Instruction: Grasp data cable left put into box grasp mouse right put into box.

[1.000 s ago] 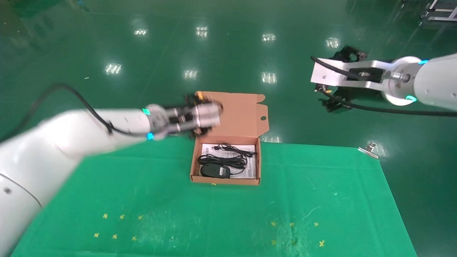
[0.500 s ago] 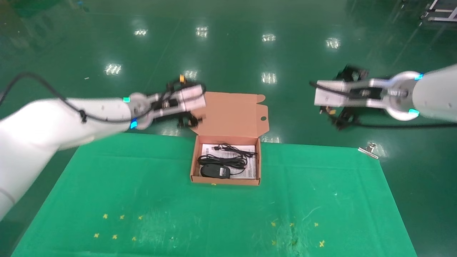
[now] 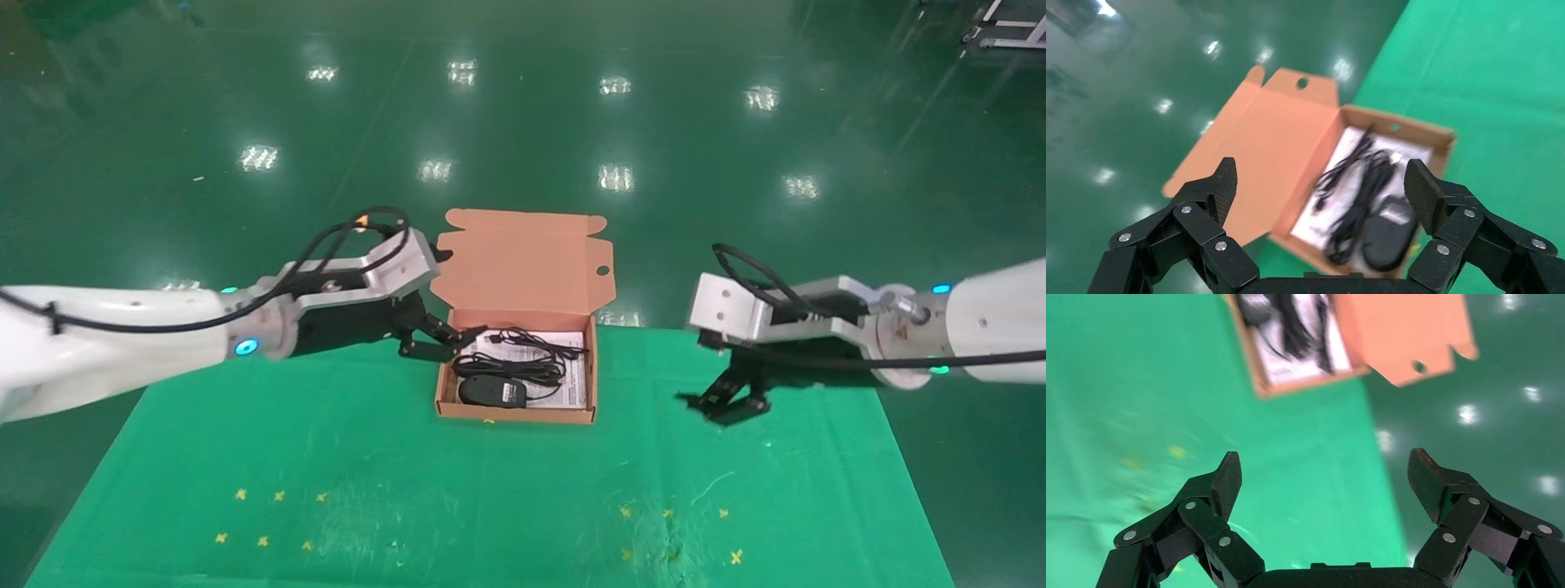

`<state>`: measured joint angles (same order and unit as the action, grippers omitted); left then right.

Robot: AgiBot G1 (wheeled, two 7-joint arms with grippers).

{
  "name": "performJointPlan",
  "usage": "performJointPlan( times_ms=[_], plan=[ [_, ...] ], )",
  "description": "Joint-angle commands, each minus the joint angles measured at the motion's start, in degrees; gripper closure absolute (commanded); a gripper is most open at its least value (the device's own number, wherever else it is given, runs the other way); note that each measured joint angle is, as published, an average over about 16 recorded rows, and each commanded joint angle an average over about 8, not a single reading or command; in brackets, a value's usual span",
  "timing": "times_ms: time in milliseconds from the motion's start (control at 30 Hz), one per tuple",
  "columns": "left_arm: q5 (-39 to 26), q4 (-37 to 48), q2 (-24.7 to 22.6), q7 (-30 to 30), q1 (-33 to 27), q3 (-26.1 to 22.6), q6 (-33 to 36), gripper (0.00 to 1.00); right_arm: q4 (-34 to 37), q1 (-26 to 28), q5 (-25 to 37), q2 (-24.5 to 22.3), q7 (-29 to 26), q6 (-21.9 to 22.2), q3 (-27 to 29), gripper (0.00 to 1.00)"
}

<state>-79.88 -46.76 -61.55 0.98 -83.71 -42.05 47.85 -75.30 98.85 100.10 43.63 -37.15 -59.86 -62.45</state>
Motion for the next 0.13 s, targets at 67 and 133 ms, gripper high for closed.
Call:
performJointPlan(
  times_ms=[67,133],
  plan=[
    [3.9,-2.7,2.7,-1.2,2.2,2.6,3.8,0.00,0.2,-3.7,-5.7,-0.8,2.6,-2.5,4.5,0.00],
    [4.8,-3.4,3.4,-1.5,2.8,3.3,4.8,0.00,0.2,-4.6,-7.1,-1.1,3.2,-3.2,5.7,0.00]
  ],
)
